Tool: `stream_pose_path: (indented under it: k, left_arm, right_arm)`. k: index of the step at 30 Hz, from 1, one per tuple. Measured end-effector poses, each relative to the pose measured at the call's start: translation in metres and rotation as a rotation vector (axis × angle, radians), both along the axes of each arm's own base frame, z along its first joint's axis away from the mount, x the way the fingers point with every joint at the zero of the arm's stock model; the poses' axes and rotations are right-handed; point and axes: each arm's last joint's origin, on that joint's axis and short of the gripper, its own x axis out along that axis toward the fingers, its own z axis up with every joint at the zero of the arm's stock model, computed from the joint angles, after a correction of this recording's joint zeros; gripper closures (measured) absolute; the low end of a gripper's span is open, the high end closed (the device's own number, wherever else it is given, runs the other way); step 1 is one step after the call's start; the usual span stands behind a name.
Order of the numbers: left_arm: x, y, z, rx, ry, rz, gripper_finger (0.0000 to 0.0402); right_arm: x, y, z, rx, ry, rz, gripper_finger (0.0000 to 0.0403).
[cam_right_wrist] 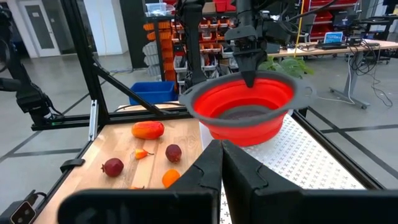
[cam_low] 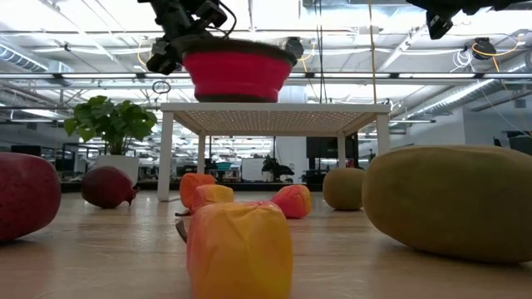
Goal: Pick & Place Fruit
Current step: Put the orange strainer bowl on the shelf
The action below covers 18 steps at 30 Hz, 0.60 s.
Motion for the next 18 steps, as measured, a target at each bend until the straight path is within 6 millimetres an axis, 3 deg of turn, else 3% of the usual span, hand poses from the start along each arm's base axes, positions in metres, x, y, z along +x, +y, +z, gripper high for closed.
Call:
stream_pose_path:
  k: [11, 18]
  left_arm:
    - [0.016, 0.002, -0.019, -0.034, 0.063, -0.020, 0.0354]
    - [0.013, 0.003, -0.016, 0.010, 0.074, 0.005, 0.0353]
  right_arm:
    - [0.000, 0.000, 0.001, 0.001, -0.005, 0.000, 0.0403]
    - [0.000, 0.000, 0.000, 0.003, -0.004, -0.001, 0.0403]
